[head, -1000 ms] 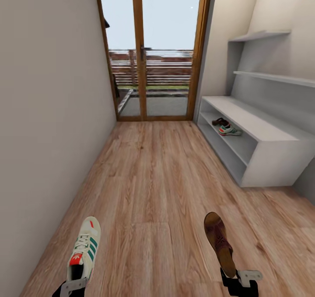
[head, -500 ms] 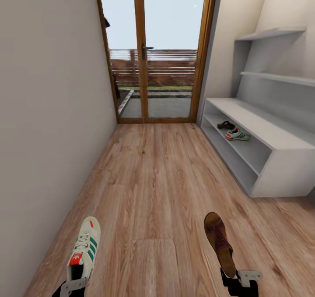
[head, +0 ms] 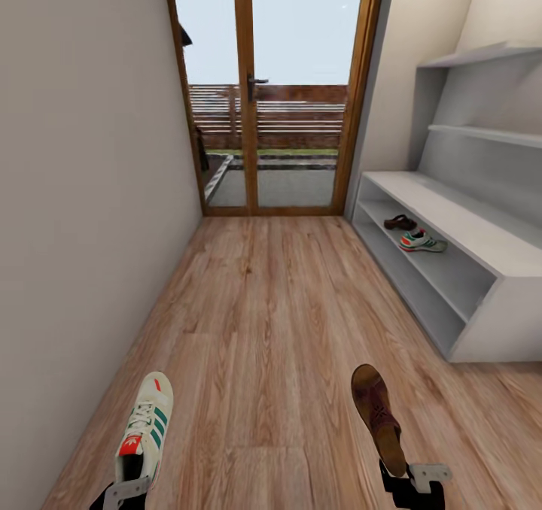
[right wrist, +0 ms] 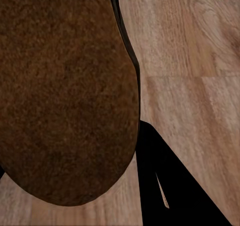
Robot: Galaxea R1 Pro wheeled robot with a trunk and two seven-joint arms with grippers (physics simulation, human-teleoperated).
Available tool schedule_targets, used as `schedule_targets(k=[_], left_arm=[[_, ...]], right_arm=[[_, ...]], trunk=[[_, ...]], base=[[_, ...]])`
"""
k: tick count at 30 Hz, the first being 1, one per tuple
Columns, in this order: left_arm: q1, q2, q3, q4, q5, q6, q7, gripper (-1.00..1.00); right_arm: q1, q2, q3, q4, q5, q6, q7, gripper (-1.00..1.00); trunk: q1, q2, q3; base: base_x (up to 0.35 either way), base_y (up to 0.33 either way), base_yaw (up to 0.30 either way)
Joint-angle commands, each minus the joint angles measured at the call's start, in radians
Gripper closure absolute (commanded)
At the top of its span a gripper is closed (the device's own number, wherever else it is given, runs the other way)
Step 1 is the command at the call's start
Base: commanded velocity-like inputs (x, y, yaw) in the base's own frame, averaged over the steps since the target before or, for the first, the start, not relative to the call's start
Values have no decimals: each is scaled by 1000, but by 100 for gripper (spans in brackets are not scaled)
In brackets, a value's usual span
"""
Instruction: Pick up the two gym shoes and the two sandals from the corridor floor and place them onto the hallstand (shoe rack) in the corridor, making sure they are on the rack and not on the floor. Arrange them so the two gym shoes are next to each other and the two sandals are next to each other.
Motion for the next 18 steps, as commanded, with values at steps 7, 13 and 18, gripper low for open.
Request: schedule_targets(k=[7, 13, 18], left_arm=[[-1, 0, 9, 1, -5, -3, -8, 100], [-1, 0, 9, 1, -5, -3, -8, 100], [-1, 0, 9, 1, -5, -3, -8, 100]], right_arm=[[-1, 0, -4, 1, -7, -2, 7, 100], [-1, 0, -4, 1, -7, -2, 7, 100], [-1, 0, -4, 1, -7, -2, 7, 100]], trunk=[[0, 0, -1], [0, 0, -1], [0, 0, -1]], base=[[325, 0, 0], [325, 0, 0], [325, 0, 0]])
